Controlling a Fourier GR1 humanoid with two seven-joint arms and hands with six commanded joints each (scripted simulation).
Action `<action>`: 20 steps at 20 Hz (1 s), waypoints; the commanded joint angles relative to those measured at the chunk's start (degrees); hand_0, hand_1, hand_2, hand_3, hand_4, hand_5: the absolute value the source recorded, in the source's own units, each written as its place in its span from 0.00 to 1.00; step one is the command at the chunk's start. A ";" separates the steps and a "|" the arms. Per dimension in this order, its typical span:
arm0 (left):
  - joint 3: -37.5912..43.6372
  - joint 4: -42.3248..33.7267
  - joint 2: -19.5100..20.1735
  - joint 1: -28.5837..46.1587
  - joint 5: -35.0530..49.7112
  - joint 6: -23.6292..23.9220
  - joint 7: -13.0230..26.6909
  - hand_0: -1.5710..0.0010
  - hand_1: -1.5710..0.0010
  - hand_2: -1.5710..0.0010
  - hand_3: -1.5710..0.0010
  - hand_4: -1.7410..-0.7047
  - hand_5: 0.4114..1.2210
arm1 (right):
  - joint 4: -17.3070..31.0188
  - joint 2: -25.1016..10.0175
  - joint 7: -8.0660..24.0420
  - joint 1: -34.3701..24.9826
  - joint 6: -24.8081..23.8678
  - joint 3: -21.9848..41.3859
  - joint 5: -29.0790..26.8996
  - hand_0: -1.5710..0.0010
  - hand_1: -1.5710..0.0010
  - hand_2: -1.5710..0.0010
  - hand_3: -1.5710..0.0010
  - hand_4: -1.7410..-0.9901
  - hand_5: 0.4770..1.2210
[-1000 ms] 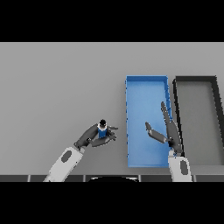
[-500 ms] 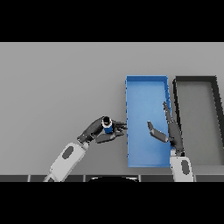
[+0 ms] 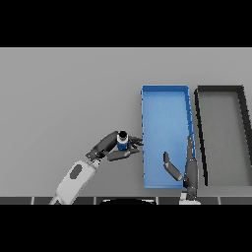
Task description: Pick up the blue pipe and place it into the blue bin.
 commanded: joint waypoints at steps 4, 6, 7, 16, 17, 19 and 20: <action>-0.03 1.01 -1.02 0.16 -1.58 -0.75 -0.52 0.00 0.00 0.00 0.00 0.26 1.00 | -5.43 6.89 -0.99 10.55 -7.06 4.43 5.68 1.00 1.00 0.99 1.00 0.74 0.22; 0.62 0.76 -1.21 0.04 -1.62 -1.21 -0.43 0.00 0.00 0.00 0.00 0.26 1.00 | -9.13 5.81 -7.78 13.07 -1.95 5.91 -2.09 1.00 0.99 0.96 1.00 0.72 0.22; 0.73 0.29 -1.60 0.02 -1.25 -1.60 0.38 0.00 0.00 0.00 0.00 0.26 1.00 | -11.93 4.51 -6.28 12.55 1.77 6.59 -5.38 1.00 0.99 0.94 1.00 0.72 0.20; 1.53 -1.15 -2.66 1.03 -2.98 -3.75 1.16 0.00 0.00 0.00 0.00 0.26 1.00 | -19.57 -3.11 22.82 -7.27 18.54 9.76 -9.88 1.00 1.00 0.94 1.00 0.63 0.11; 1.96 -0.82 -2.81 0.77 -2.93 -3.98 1.97 0.00 0.00 0.00 0.00 0.26 1.00 | -19.58 -3.47 25.89 -10.58 19.49 10.39 -9.48 1.00 1.00 0.95 1.00 0.61 0.11; 2.15 0.15 -3.73 -0.12 -4.25 -3.74 2.84 0.00 0.00 0.00 0.00 0.26 1.00 | -18.86 -3.12 29.68 -17.36 20.87 11.23 -9.65 1.00 1.00 0.97 1.00 0.59 0.11; 2.45 0.41 -3.93 0.09 -4.28 -4.01 2.27 0.00 0.00 0.00 0.00 0.26 1.00 | -18.30 -2.96 31.04 -19.97 21.29 11.84 -9.09 1.00 1.00 0.97 1.00 0.59 0.11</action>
